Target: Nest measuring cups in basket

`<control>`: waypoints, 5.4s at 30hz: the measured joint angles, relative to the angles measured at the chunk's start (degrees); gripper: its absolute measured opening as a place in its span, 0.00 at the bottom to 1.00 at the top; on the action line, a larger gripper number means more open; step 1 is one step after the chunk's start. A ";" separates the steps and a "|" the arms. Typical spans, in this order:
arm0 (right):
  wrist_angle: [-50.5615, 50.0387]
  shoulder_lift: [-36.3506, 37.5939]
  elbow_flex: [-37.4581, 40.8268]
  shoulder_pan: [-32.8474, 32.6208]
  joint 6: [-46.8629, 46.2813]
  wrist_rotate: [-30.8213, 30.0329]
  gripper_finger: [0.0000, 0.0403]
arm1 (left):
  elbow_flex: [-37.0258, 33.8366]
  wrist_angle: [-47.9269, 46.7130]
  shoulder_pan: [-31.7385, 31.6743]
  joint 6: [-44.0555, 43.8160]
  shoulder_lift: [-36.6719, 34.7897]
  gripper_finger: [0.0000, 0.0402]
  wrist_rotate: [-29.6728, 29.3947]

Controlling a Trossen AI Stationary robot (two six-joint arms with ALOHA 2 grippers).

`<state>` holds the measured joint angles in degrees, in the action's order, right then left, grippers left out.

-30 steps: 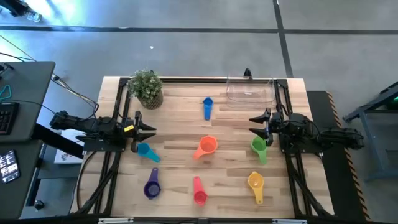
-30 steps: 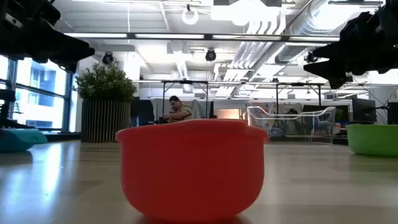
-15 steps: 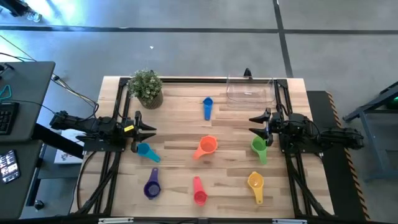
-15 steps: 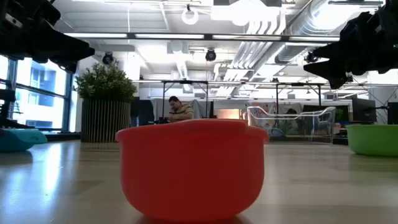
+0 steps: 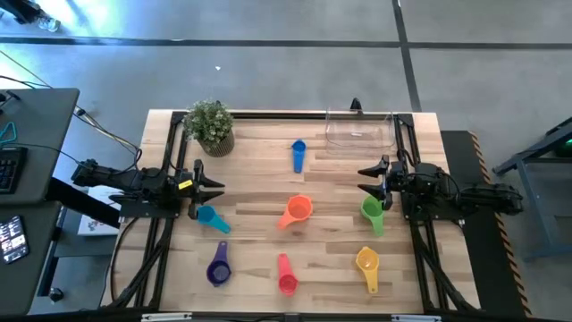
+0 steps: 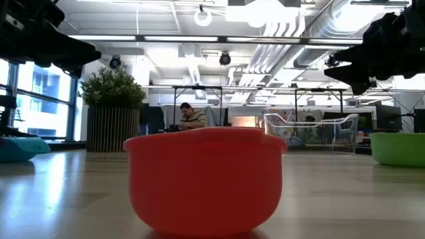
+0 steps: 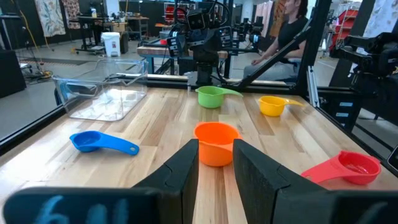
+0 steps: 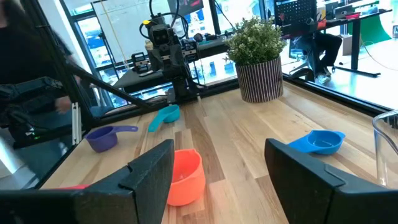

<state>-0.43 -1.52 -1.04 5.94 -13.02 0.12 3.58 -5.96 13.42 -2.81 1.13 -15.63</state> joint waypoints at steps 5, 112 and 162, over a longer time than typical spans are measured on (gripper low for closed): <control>0.00 0.00 0.01 0.02 0.01 0.01 0.60 | -0.01 0.02 -0.01 0.00 -0.02 0.22 -0.01; 34.89 0.00 -0.62 0.02 -22.60 -8.73 0.60 | 0.03 30.15 -0.01 -16.50 -0.02 0.22 -12.51; -48.65 -62.28 -52.19 -12.00 -82.75 4.42 0.60 | 0.01 23.01 0.00 -16.09 -0.01 0.22 -12.16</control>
<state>-49.08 -63.80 -53.23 -6.07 -95.76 4.54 3.60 17.05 13.42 -18.90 1.11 -27.78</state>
